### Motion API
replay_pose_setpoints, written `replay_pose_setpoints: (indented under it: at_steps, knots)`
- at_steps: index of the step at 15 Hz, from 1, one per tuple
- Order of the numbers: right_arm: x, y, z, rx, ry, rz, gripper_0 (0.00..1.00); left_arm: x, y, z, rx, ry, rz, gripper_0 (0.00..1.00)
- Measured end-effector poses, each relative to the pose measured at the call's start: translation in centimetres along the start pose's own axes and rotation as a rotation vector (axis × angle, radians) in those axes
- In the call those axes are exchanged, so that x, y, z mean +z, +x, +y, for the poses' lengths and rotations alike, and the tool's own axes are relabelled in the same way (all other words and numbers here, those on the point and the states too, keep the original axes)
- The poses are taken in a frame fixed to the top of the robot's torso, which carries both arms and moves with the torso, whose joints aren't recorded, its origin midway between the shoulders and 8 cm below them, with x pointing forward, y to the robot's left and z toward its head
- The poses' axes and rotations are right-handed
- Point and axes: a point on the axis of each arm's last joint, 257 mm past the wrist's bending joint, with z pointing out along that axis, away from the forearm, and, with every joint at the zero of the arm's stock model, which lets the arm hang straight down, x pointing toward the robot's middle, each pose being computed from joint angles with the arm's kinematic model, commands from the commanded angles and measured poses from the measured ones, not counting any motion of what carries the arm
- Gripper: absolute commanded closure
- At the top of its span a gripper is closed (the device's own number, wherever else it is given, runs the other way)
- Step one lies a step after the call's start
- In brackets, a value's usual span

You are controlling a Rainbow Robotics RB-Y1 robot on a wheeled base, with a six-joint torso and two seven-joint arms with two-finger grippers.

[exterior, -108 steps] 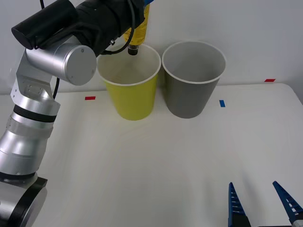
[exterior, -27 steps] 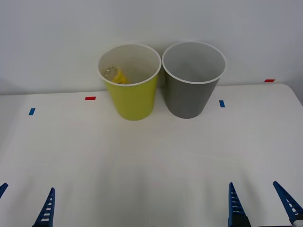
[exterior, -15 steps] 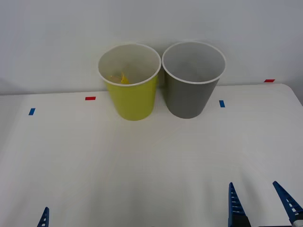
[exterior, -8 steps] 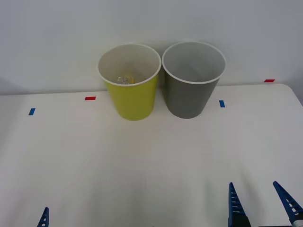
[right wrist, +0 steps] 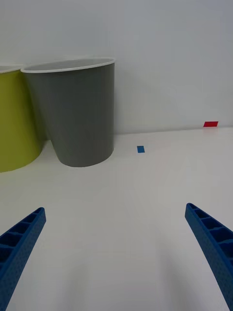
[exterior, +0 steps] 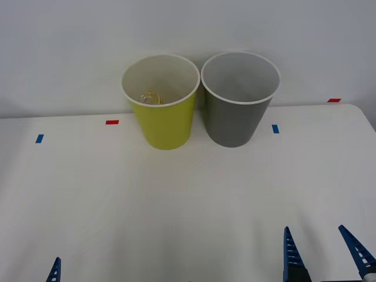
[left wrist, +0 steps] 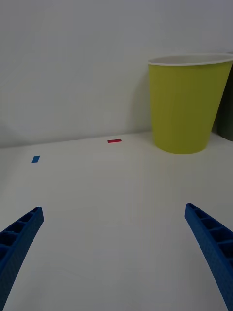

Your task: Put cans in the gray bin and PET bottles in the light green bin.

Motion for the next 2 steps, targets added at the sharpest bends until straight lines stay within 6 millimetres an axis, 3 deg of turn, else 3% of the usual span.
replay_pose_setpoints:
  at_steps: [2]
  knots:
    - [0.00, 0.00, 0.00, 0.000, 0.000, 0.000, 0.00, 0.00, 0.00, 0.00, 0.000, 0.000, 0.000, 0.00]
